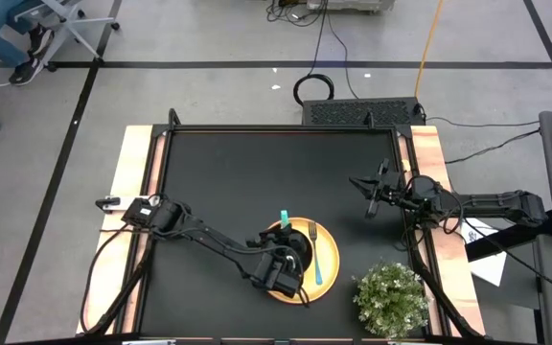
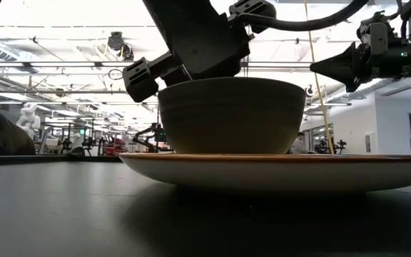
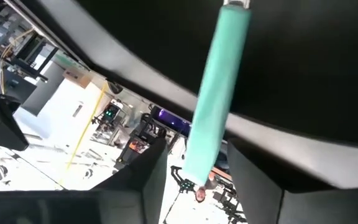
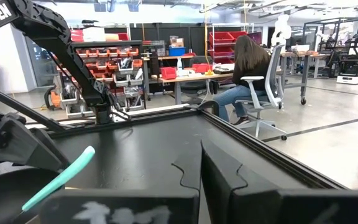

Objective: Pick and place plate/cup/fork/spoon on tray
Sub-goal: Return to Home Position

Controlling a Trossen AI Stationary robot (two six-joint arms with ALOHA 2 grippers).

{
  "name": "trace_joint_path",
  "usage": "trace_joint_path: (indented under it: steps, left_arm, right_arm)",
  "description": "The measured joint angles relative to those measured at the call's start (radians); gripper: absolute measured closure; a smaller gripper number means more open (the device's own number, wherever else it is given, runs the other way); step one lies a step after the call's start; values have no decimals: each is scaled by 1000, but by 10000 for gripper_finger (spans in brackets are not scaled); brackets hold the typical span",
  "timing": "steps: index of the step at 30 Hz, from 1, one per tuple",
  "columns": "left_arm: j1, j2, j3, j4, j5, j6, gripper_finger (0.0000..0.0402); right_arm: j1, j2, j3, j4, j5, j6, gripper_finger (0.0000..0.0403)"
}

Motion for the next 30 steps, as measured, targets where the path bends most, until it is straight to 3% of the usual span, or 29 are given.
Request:
trace_joint_path:
  steps: [10,23,30]
  left_arm:
    - [7,0,1,-108,-38,-94,224]
    - [-1,-50,2,-345,-45,-427,224]
    - [-8,-170,3,-367,116,-575,239]
  right_arm:
    - [0,0,0,0,0,0,403]
    - [0,0,0,2,0,8,403]
    - [0,0,0,5,0,6,403]
